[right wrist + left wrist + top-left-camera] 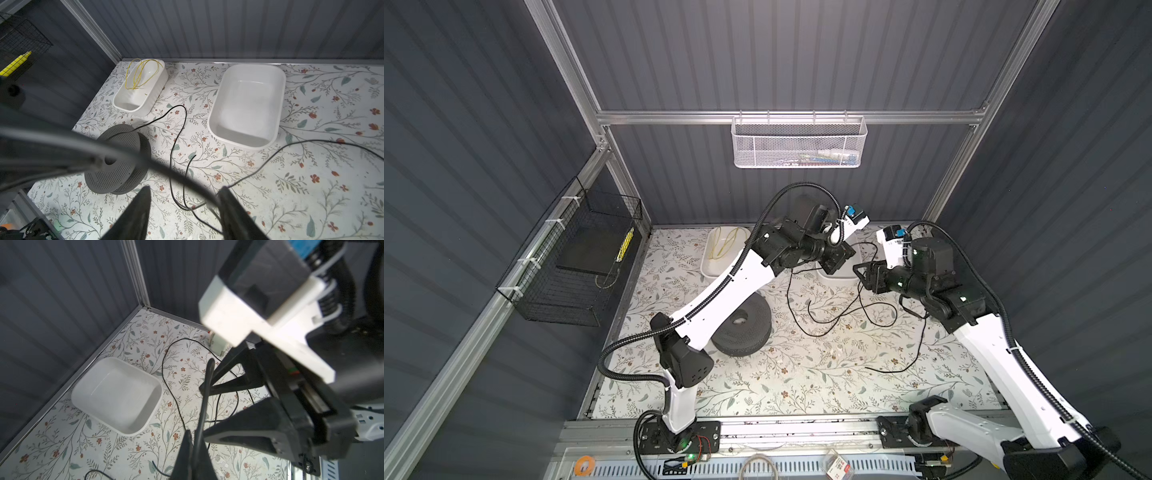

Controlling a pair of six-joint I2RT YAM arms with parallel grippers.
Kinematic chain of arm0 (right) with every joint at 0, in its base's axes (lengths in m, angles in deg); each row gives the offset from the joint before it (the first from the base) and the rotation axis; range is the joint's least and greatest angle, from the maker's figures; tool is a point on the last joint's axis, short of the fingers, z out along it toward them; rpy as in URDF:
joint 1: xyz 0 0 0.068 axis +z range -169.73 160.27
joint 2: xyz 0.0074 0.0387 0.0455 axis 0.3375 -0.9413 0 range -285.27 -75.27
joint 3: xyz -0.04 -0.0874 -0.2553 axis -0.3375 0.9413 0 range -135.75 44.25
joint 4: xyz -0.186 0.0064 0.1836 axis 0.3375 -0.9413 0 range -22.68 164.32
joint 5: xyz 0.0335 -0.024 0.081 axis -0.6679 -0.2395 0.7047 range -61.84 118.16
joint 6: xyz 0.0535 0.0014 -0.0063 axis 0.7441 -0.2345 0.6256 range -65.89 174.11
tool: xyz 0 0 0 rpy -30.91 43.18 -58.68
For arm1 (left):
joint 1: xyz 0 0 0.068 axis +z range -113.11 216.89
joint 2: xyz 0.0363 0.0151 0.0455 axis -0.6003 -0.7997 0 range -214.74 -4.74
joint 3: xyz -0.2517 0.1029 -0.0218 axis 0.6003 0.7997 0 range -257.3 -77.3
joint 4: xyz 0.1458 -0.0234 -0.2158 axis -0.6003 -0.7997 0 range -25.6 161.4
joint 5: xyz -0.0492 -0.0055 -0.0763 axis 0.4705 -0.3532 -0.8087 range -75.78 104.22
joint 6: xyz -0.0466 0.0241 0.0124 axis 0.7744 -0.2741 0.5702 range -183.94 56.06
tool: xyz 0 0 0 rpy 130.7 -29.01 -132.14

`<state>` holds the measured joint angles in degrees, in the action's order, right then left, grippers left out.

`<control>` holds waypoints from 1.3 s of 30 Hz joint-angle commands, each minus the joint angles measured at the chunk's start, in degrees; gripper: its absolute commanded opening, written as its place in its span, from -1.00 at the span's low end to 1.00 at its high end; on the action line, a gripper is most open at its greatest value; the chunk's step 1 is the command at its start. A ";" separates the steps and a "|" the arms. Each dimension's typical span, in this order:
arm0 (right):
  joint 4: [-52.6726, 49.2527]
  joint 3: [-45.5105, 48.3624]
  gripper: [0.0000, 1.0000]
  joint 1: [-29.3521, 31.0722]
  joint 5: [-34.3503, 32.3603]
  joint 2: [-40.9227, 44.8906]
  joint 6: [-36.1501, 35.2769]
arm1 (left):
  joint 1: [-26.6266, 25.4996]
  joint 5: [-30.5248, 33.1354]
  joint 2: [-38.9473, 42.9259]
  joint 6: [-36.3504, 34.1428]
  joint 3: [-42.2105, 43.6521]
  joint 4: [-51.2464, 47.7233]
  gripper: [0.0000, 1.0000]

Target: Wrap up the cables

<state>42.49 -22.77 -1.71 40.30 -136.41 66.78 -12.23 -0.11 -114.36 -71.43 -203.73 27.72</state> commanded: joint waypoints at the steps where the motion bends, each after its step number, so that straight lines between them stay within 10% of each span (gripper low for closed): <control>1: -2.63 -0.36 0.25 -2.10 -4.57 5.31 4.67 | 3.53 3.43 0.06 8.15 -2.15 1.08 -1.00; 6: -2.28 6.54 0.31 -4.40 -7.56 14.55 12.64 | 4.80 5.02 0.91 11.15 0.31 2.94 -1.00; 12: 9.15 21.12 0.24 -4.14 3.63 15.41 22.05 | 4.91 5.53 0.92 12.49 0.44 3.84 -1.00; 25: 46.74 29.49 0.29 -3.23 11.33 -13.23 18.86 | 4.91 6.37 4.17 14.20 4.04 6.36 -1.00; 39: 62.10 26.08 0.07 0.29 10.94 -30.16 24.69 | 4.91 2.38 7.82 16.45 6.93 9.25 -1.00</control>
<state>99.03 5.12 -2.43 51.75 -165.61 89.97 -7.05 4.16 -108.15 -56.13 -198.22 35.28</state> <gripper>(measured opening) 0.545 0.052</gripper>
